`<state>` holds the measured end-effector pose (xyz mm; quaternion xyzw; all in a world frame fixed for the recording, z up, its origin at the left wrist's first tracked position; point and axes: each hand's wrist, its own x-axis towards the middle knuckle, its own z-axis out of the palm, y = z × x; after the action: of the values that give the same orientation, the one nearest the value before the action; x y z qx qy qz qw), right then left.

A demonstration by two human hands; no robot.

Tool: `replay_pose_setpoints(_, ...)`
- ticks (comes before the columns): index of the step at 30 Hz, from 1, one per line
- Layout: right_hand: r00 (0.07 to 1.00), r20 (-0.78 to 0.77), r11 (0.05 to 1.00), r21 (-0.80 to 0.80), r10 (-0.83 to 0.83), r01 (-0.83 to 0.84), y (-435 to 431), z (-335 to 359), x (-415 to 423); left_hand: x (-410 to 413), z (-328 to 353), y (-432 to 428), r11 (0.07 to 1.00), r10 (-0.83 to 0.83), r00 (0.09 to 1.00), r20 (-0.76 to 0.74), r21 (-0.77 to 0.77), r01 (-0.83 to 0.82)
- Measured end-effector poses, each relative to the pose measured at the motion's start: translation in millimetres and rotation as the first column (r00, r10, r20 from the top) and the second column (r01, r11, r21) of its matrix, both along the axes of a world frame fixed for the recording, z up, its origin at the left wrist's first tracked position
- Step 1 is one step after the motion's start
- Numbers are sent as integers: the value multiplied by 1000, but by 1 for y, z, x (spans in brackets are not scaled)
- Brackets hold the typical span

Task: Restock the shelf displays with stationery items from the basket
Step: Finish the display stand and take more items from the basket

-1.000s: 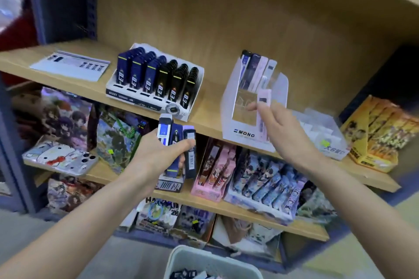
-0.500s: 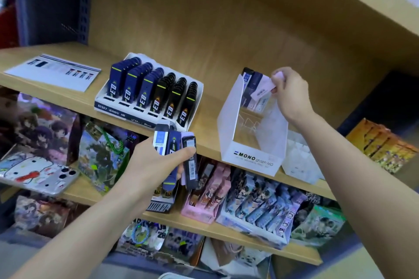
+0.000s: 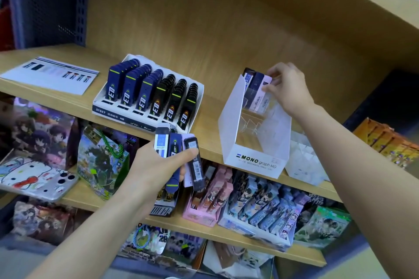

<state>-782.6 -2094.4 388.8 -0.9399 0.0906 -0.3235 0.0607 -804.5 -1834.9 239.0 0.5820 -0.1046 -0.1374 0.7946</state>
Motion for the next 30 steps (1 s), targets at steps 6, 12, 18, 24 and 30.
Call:
replay_pose_setpoints(6,967,257,996,-80,-6,27,29,-19,-18,2,-1,-1,1000,0,999,-42,-24,-1)
replay_pose_setpoints(12,928,-90,922,183,361,-341,110,-69,-73,4,-1,4,997,19,992,-122,-72,-28)
replay_pose_setpoints(18,806,-328,807,518,493,-283,144,-102,-81,-3,2,12,993,52,990,-129,-97,-65)
replay_pose_setpoints(24,872,-251,851,441,421,-284,143,-98,-85,-2,0,27,993,65,991,-121,-94,-76)
replay_pose_setpoints(30,847,-384,919,286,368,-270,139,-95,-91,-4,0,38,985,51,980,-193,-150,-81)
